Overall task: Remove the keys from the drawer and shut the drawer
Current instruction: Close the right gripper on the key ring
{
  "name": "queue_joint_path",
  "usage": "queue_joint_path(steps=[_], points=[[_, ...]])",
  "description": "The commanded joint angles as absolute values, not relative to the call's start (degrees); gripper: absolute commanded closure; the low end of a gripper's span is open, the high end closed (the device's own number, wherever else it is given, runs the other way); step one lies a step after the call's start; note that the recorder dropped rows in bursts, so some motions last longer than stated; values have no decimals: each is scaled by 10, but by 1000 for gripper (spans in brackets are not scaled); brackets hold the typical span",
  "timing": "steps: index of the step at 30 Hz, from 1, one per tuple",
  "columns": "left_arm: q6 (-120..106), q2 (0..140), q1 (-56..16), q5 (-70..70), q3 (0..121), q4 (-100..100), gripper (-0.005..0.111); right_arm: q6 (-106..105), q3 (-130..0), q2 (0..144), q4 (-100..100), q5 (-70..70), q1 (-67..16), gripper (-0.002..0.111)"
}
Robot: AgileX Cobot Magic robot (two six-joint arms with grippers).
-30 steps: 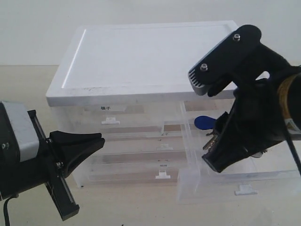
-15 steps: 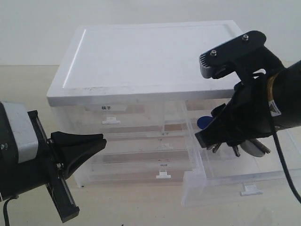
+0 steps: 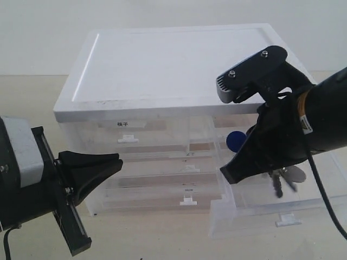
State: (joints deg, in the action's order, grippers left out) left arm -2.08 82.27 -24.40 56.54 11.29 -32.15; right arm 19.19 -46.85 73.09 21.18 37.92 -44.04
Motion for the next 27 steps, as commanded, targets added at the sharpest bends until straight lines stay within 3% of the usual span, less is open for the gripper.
queue_joint_path(steps=[1, 18, 20, 25, 27], points=[[-14, 824, -247, 574, 114, -326, 102, 157, -477, 738, 206, 396, -439, 108], [-14, 824, -247, 574, 114, -326, 102, 81, -509, 604, 129, 399, -439, 107], [-14, 824, -247, 574, 114, -326, 102, 54, -509, 610, 116, 432, -439, 98], [-9, 824, -247, 569, 114, -331, 102, 71, -505, 654, 127, 463, -439, 54], [-9, 824, -247, 564, 114, -337, 102, 95, -505, 670, 141, 461, -439, 52]])
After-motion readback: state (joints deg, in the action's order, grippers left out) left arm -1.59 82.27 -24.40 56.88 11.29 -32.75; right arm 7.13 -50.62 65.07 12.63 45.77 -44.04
